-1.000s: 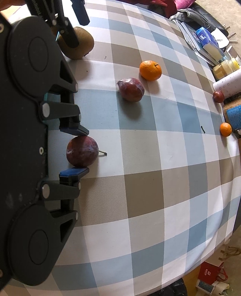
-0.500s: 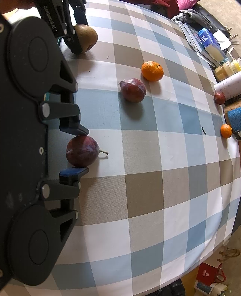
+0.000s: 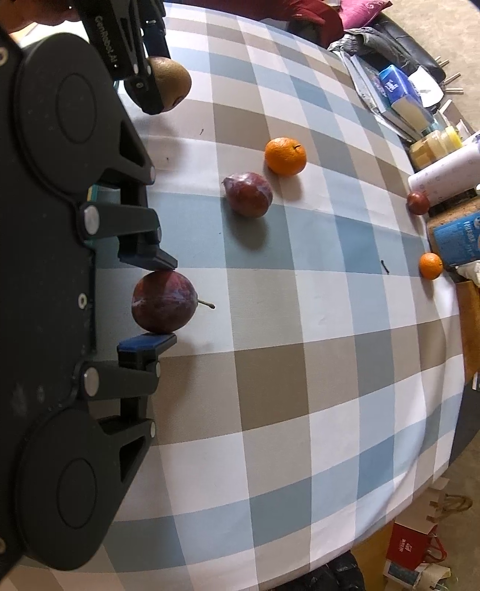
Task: Organize fruits
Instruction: 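Carry the kiwi with the left tool over the gold tray while the right tool carries the plum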
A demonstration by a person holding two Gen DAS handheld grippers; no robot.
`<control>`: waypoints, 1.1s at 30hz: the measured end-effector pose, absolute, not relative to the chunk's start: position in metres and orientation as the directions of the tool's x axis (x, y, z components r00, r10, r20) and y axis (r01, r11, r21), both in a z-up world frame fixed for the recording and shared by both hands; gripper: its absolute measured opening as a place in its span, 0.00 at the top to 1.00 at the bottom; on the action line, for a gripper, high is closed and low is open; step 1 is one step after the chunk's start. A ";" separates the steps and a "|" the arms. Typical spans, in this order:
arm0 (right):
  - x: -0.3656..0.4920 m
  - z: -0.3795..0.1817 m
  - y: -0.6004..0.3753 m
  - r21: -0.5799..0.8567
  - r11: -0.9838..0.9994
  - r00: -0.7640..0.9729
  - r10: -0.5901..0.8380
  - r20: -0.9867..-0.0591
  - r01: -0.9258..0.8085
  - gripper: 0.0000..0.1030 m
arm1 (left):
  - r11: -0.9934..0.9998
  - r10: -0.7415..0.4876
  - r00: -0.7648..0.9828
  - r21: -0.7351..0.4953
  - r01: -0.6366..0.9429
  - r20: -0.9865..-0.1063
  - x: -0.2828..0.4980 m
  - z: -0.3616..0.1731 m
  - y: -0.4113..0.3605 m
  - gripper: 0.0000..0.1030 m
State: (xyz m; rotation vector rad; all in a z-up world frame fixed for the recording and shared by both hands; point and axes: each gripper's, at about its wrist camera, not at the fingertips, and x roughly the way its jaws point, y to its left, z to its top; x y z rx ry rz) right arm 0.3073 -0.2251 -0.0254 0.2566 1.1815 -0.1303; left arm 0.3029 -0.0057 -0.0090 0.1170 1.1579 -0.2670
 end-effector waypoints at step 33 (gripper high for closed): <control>0.210 0.003 -0.229 0.144 0.965 0.384 0.050 -0.922 0.219 0.63 | 0.951 -0.119 0.298 -0.022 0.310 -0.947 0.224 0.013 -0.023 0.41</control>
